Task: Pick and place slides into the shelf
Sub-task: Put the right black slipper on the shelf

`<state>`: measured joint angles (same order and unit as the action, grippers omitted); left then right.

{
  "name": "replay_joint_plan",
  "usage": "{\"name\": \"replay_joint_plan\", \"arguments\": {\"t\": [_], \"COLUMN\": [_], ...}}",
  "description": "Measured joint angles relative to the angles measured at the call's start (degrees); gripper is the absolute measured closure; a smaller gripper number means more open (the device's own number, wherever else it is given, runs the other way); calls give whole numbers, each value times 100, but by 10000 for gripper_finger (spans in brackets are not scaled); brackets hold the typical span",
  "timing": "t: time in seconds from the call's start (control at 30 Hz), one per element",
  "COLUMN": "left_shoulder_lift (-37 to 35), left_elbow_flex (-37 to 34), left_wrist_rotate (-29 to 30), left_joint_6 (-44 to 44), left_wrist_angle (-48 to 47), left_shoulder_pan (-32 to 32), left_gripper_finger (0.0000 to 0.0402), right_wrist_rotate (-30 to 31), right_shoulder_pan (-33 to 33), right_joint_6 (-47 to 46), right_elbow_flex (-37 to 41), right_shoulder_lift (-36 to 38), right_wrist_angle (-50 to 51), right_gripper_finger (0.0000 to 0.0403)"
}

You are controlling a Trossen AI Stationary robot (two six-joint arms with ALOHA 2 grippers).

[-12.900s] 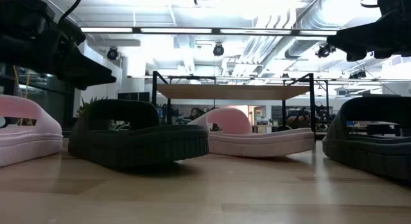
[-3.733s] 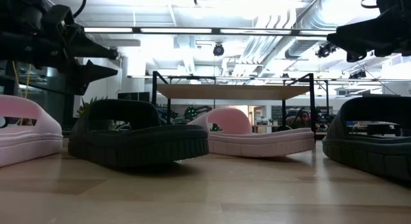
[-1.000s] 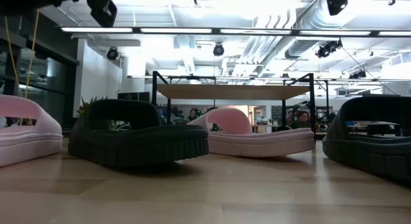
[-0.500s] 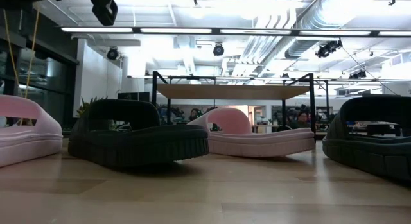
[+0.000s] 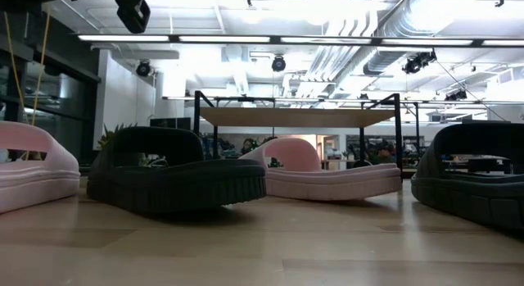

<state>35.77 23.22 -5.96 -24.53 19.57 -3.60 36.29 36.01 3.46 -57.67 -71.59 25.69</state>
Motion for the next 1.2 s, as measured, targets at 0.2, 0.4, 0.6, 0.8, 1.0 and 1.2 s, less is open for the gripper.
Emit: {"name": "replay_joint_plan", "arguments": {"t": [0.2, 0.4, 0.6, 0.8, 1.0, 1.2], "left_shoulder_lift": [0, 0, 0, -1, 0, 0], "left_elbow_flex": [-1, 0, 0, -1, -2, -2], "left_wrist_rotate": [2, 2, 1, 0, -274, -363], "left_joint_6": [0, 0, 0, 0, -33, -125], "left_wrist_angle": [2, 2, 2, -2, -25, -47], "left_shoulder_pan": [0, 0, -7, -7, -7, -4], "left_gripper_finger": [176, 176, 176, 176, 176, 176], "right_wrist_rotate": [820, 1028, 1027, 954, 1041, 900], "right_shoulder_pan": [-2, -83, -307, -428, -424, -374], "right_joint_6": [446, 605, 722, 1336, 1162, 1051], "right_elbow_flex": [0, 0, 0, 0, 0, -152], "right_shoulder_lift": [-343, -643, -967, -1278, -1277, -1268], "right_wrist_angle": [-1, -22, -327, -840, -927, -1071], "right_gripper_finger": [260, 260, 260, 260, 260, 260]}}
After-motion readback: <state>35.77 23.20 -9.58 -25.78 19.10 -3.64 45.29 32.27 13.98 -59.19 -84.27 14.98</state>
